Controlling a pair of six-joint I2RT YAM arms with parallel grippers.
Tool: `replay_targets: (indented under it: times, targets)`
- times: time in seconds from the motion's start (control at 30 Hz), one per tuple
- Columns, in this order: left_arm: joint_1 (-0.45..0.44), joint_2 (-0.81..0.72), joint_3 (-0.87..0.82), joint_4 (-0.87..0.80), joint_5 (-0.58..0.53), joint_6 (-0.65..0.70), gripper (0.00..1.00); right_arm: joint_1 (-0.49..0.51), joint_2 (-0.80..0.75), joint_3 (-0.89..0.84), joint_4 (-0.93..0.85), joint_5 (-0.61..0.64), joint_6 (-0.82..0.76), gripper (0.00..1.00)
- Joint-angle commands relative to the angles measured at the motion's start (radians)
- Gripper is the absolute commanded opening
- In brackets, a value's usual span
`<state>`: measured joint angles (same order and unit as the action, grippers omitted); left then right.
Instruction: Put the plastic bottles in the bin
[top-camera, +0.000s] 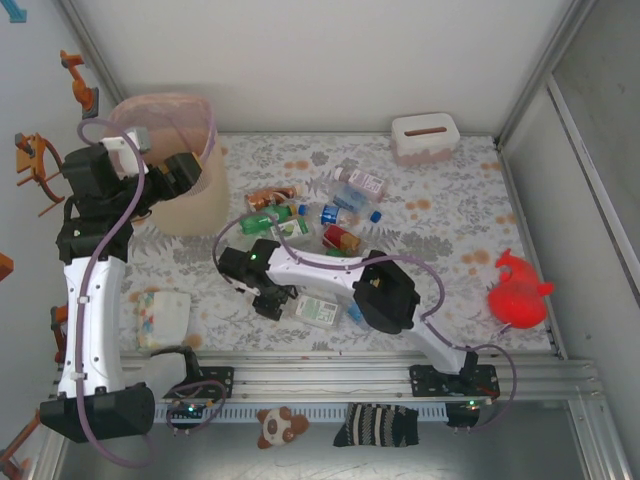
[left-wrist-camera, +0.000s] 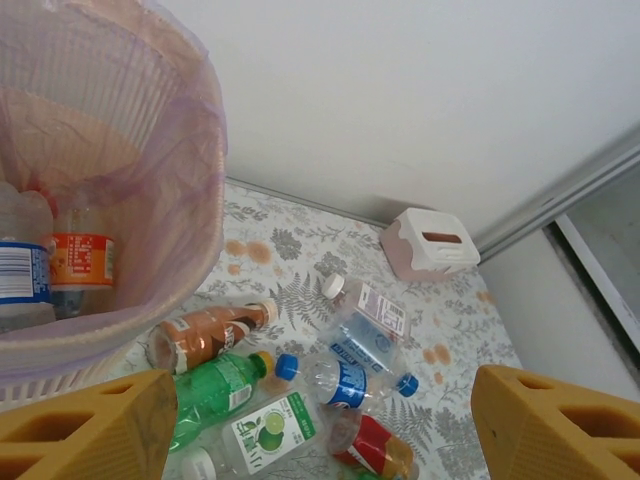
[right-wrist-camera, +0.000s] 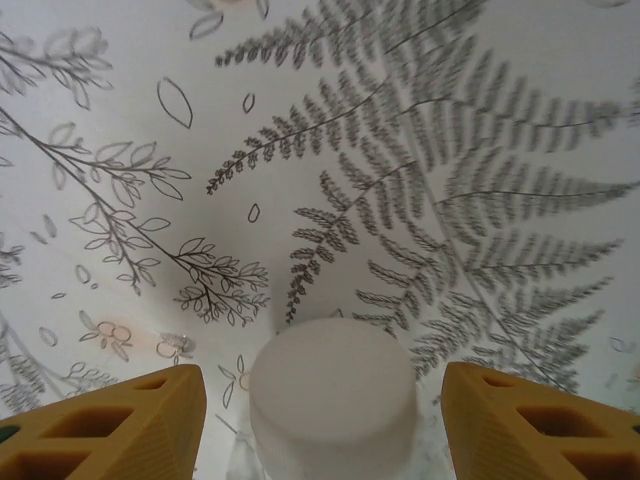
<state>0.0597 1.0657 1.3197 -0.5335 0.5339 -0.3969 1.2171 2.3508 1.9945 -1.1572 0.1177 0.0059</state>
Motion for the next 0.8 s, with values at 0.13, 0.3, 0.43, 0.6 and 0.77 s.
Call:
replay_targets:
  times: [0.13, 0.3, 0.43, 0.6, 0.77]
  targets:
    - [0.003, -0.036, -0.004, 0.044, 0.044, -0.047, 0.77, 0.007, 0.037, 0.019, -0.043, 0.059, -0.012, 0.58]
    - [0.002, -0.047, -0.009, 0.047, 0.043, -0.052, 0.76, 0.009, 0.015, 0.01, -0.033, 0.056, -0.008, 0.46]
    - [-0.001, -0.054, -0.015, 0.058, 0.045, -0.051, 0.76, 0.008, -0.034, 0.001, -0.017, 0.047, -0.003, 0.41]
    - [-0.029, -0.057, -0.028, 0.096, 0.058, -0.03, 0.75, -0.004, -0.129, -0.016, 0.021, -0.001, 0.032, 0.4]
    - [-0.098, -0.054, -0.041, 0.162, 0.077, 0.004, 0.75, -0.052, -0.271, -0.085, 0.119, -0.101, 0.089, 0.4]
